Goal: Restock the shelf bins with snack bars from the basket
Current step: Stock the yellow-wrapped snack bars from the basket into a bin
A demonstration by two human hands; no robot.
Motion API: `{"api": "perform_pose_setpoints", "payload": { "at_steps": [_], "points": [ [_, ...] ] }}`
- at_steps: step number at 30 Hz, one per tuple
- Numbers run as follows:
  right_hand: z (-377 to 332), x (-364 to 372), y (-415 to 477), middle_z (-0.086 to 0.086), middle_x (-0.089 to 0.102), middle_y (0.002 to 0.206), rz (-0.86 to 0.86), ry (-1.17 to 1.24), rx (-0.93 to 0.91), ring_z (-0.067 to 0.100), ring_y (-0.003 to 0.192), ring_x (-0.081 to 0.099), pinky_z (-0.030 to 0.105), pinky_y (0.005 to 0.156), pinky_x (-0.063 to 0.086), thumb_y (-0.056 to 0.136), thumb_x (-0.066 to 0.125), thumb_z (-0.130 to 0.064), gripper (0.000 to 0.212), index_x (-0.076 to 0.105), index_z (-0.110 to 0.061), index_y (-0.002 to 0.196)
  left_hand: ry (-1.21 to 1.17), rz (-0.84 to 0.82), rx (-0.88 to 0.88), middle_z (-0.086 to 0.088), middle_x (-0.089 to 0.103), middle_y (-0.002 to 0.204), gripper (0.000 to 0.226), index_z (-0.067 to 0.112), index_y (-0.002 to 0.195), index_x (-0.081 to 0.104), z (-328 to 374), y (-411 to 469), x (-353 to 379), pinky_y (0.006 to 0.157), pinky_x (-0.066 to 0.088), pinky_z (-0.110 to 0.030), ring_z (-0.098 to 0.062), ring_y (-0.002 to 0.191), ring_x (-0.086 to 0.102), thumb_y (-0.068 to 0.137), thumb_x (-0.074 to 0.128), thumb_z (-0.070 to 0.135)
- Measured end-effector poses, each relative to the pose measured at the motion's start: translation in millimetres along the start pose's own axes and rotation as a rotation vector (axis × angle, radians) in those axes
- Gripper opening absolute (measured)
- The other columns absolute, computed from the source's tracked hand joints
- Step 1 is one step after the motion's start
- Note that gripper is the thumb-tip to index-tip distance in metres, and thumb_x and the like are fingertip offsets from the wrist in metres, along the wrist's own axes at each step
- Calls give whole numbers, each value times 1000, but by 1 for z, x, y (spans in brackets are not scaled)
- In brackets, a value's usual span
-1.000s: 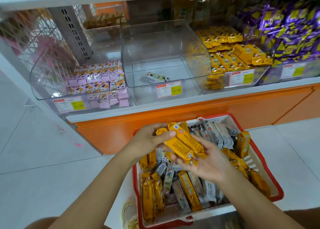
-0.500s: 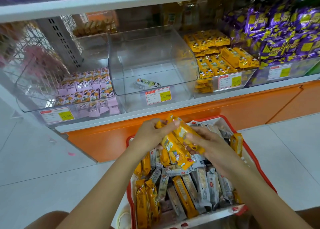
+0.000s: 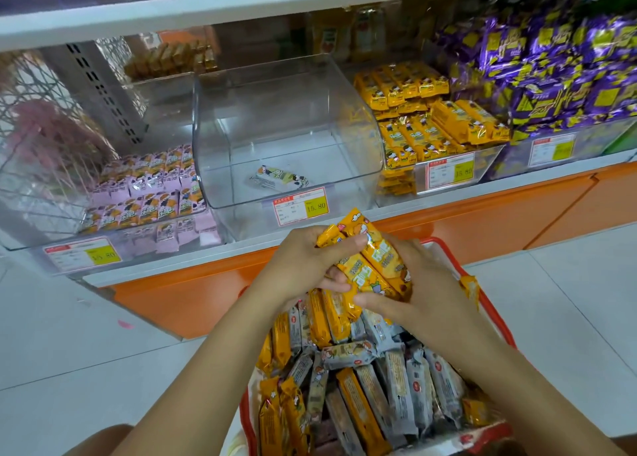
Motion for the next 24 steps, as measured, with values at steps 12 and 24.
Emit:
{"api": "perform_pose_setpoints", "payload": {
  "at_steps": [12,24],
  "points": [
    [-21,-51,36,5,36,122,563,-356,-234,22,106,42,28,85,42,81,66,-30,67,41,-28,144,195,346,340,4,71,89,35,19,97,68,40,11,-16,73,57,-28,-10,80,69,81,60,50],
    [19,-98,164,21,38,138,535,-729,123,38,124,34,45,102,27,95,51,-25,48,43,-23,143,943,585,437,-9,55,135,40,12,131,55,26,24,-43,113,-5,-22,-21,134,41,92,58,20]
  ]
}}
Point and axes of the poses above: each hand's wrist, its own y-axis towards the middle knuckle, its own x-axis out of the palm, z = x × y, the point moved 4 cm from there along y, towards the middle knuckle
